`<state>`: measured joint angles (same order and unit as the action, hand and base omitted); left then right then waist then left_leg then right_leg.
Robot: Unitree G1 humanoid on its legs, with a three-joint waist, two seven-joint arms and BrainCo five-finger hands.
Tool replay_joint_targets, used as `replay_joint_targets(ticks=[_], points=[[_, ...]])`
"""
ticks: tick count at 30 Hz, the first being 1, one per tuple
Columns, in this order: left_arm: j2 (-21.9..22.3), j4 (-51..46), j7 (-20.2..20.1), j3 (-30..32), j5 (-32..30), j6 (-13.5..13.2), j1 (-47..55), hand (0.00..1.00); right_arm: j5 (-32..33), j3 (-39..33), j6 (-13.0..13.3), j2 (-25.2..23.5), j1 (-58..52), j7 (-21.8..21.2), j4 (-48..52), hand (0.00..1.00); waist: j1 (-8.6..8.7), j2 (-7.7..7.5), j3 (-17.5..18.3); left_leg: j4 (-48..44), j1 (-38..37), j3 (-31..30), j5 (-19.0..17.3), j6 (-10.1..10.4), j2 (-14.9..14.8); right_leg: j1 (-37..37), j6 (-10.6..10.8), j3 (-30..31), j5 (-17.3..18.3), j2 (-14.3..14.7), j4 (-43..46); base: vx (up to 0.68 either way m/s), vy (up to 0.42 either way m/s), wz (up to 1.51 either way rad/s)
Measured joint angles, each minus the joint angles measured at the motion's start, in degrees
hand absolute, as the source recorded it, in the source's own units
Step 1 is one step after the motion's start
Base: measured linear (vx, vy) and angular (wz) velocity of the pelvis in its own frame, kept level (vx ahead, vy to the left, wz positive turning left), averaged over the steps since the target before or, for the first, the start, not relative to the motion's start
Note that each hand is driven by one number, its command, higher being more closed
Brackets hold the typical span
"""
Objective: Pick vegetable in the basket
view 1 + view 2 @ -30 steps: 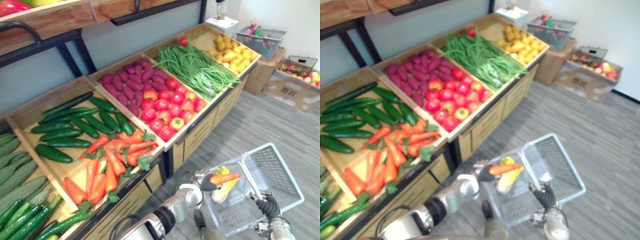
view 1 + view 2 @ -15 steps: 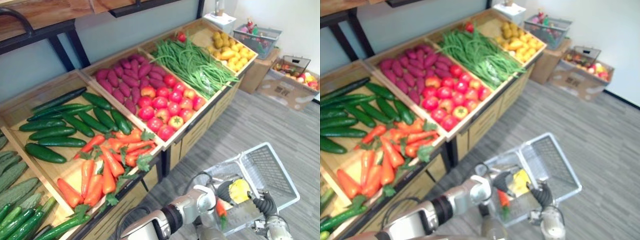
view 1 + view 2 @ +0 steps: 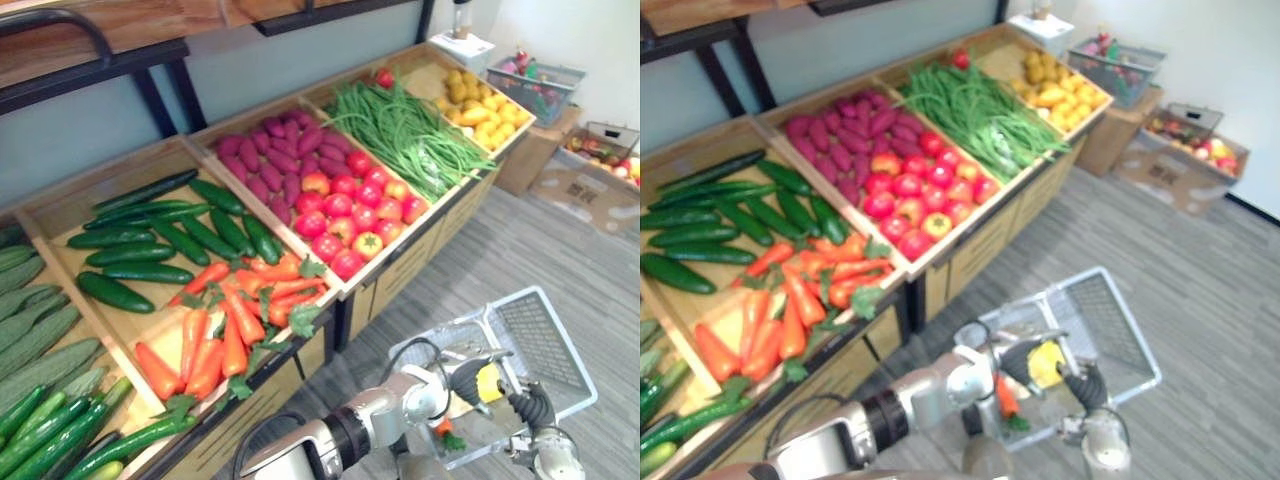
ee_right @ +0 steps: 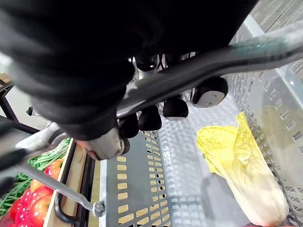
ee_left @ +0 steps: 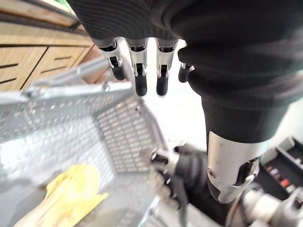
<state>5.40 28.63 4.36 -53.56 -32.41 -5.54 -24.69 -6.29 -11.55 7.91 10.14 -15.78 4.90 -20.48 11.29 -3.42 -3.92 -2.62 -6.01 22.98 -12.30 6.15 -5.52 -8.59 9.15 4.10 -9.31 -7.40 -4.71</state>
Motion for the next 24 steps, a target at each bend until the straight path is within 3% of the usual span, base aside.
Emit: replay_joint_targets(ticks=[3,10,12,14,19,24], points=[[-3.5,-11.9,-0.4,4.9,0.4,-2.1,5.4,0.0,-0.6,-1.3,0.0,0.0,0.0,-0.1,-3.3,1.0,-1.4,0.31,0.2,-0.4,0.8,-1.7,0.1,-0.2,-0.1,0.3,0.1,-1.3,0.1,-0.4,0.1,-0.02,-0.041,0.25],[-19.7,-39.3,-0.2,22.8,7.7,-4.5,23.6,0.0,-2.8,-3.5,0.3,0.8,1.1,-0.3,-11.8,1.0,-4.1,0.73,0.6,-1.6,2.0,-4.5,0.1,-0.5,-0.1,0.9,0.2,-3.3,0.2,-1.1,0.8,-0.04,-0.042,0.19],[-22.1,-43.9,-0.1,26.1,9.6,-5.7,28.3,0.0,-2.9,-3.4,0.3,1.6,1.2,-0.5,-13.6,1.0,-4.4,0.75,1.2,-1.8,2.5,-5.0,0.1,-0.5,0.0,0.9,0.1,-3.8,0.2,-1.3,0.8,-0.04,-0.032,0.2],[-22.7,-46.6,0.2,28.3,10.3,-6.6,32.3,0.0,-2.9,-3.4,0.3,2.4,1.2,-0.4,-15.6,1.0,-5.25,0.89,2.1,-2.3,2.8,-5.4,0.1,-0.5,0.1,0.9,0.1,-4.2,0.3,-1.5,0.8,-0.02,-0.036,0.1],[-22.6,-49.2,2.3,31.7,13.3,-9.0,40.8,0.0,-2.9,-3.3,0.3,2.7,1.8,-0.2,-19.1,1.0,-5.54,0.82,2.9,-3.0,3.1,-6.6,0.1,-0.6,0.0,1.8,-0.7,-5.6,1.0,-1.8,0.8,-0.04,-0.042,0.13],[-22.5,-45.8,6.1,35.7,16.5,-11.2,48.9,0.0,-2.8,-2.8,1.0,4.2,1.2,1.0,-21.2,1.0,-6.02,2.49,4.5,-3.9,4.3,-8.8,0.2,-0.6,-0.2,2.2,-1.6,-8.2,1.6,-2.0,1.0,-0.04,-0.049,0.19]])
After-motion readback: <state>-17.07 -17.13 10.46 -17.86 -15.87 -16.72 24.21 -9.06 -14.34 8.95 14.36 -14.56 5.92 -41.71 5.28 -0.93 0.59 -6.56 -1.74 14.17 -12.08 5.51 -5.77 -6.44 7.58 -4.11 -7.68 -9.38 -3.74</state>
